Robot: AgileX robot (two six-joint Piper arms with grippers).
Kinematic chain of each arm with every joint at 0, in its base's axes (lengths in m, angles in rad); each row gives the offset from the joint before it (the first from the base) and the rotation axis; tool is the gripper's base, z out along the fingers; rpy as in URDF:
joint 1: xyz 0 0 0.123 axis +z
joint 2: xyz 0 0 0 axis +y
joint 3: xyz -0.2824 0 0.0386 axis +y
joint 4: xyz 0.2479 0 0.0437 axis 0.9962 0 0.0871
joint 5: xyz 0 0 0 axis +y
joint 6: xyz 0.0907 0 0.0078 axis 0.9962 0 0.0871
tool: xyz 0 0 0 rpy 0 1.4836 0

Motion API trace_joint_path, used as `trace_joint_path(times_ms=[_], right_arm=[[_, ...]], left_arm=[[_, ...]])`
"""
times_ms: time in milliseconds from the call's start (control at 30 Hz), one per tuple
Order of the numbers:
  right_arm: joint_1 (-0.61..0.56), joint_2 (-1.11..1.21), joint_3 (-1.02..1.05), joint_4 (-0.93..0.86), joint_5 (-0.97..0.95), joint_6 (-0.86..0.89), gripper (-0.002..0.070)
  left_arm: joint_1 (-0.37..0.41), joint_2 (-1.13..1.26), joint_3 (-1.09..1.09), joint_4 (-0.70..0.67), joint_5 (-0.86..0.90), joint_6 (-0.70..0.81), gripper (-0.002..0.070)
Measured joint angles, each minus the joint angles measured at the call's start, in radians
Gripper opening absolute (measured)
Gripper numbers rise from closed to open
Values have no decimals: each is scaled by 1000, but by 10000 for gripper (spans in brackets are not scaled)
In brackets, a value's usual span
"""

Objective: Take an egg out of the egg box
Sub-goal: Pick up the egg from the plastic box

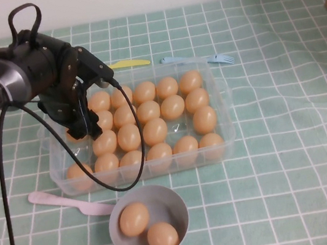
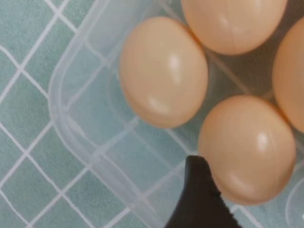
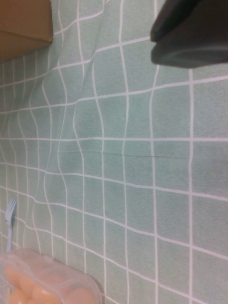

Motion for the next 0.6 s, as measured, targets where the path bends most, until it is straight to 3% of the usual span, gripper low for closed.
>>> trace_joint_path(times_ms=[600], right_arm=[[0,0,0,0,0,0,-17]], left_arm=[[8,36,0,-20,-42,-13,410]])
